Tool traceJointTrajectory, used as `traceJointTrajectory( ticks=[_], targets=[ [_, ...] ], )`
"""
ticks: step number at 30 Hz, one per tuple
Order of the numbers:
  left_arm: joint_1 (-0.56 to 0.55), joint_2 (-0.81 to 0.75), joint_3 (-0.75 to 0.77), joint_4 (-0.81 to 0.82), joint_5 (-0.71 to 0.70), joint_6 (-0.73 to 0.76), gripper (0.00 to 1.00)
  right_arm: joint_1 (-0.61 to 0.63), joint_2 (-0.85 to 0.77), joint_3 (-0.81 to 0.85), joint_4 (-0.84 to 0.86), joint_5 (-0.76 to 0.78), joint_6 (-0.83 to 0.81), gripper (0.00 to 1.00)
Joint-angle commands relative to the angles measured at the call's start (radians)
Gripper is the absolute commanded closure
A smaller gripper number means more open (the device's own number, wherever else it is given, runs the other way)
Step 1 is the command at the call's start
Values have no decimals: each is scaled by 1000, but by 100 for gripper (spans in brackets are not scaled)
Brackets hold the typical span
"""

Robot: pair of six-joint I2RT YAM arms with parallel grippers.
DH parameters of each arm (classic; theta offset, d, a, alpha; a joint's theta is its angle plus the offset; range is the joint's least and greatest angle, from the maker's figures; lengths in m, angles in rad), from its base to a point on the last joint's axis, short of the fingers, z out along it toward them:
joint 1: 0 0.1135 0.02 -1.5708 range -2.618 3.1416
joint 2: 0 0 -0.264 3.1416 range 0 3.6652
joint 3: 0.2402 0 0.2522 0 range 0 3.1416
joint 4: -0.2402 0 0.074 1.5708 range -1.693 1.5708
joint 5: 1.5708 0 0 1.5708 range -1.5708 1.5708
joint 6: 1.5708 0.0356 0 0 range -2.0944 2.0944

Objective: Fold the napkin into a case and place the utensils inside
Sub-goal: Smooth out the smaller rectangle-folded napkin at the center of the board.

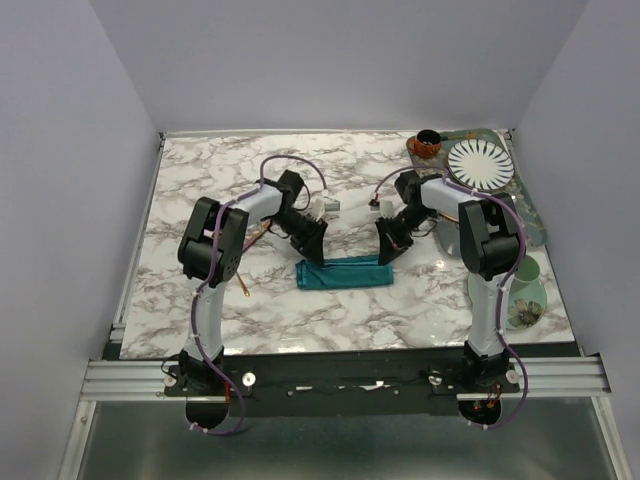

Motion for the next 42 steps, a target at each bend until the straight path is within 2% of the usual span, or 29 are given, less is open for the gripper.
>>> traceJointTrajectory(
  ticks=[1, 4, 7, 12, 14, 15, 17, 20, 33, 42],
  targets=[
    [82, -142, -52, 113, 41, 23, 55, 6, 23, -38, 42, 44, 14, 99],
    [85, -211, -64, 102, 21, 44, 54, 6, 19, -45, 40, 38, 28, 99],
    [85, -268, -89, 93, 61, 9, 54, 6, 8, -55, 40, 32, 49, 100],
    [36, -308, -170, 160, 119, -126, 55, 6, 11, -54, 42, 21, 87, 99],
    [15, -291, -202, 195, 118, -160, 56, 6, 14, -49, 40, 16, 98, 100],
    [10, -285, -216, 221, 112, -231, 56, 6, 14, -48, 37, 18, 100, 99],
    [10, -294, -256, 305, 58, -279, 55, 6, 13, -48, 31, 21, 97, 99],
    [-13, -305, -244, 312, -35, -206, 53, 6, 8, -54, 26, 18, 97, 100],
    [-192, -234, -135, 265, -166, 101, 55, 6, 26, -25, 2, -48, 126, 99],
    [-240, -150, -95, 285, -235, 145, 59, 4, 31, -23, -3, -91, 150, 100]
  ],
)
